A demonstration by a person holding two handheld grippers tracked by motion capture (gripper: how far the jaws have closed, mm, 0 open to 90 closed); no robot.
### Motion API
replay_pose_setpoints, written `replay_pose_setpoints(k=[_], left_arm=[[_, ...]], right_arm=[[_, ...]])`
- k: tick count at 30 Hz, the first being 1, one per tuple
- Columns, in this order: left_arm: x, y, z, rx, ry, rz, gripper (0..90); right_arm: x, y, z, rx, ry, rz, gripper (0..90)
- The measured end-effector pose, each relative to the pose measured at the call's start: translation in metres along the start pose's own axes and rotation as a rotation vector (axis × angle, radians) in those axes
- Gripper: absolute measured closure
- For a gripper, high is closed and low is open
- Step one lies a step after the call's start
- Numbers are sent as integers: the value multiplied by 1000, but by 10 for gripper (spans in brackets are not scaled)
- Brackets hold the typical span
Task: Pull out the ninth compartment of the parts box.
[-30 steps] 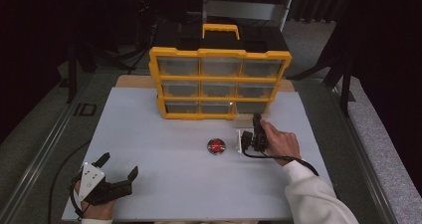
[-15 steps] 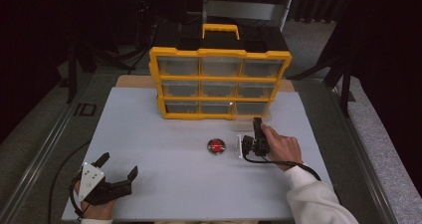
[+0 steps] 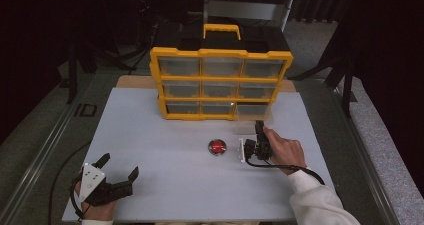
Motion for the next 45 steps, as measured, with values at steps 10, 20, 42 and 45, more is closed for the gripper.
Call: replay_pose_setpoints(k=[10, 20, 42, 45], left_arm=[[0, 0, 2, 6, -3, -3, 0], [0, -1, 1, 6, 0, -3, 0], [0, -1, 6, 22, -8, -2, 0], [0, -1, 6, 22, -9, -3, 0]], right_arm=[[-3, -1, -3, -9, 6, 4, 762], [-6, -2, -1, 65, 59, 33, 579], [-7, 2, 37, 599, 179, 153, 103], [-6, 4, 41, 666, 236, 176, 97]])
Point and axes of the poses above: each handheld gripper's, and its own axes: x roughly forward along the jaws, y roughly out of its top, z roughly to its right, the point moved 6 cm from there along x, roughly forward along the jaws, and after that the axes turned 8 degrees about y, right-handed, at the moved point
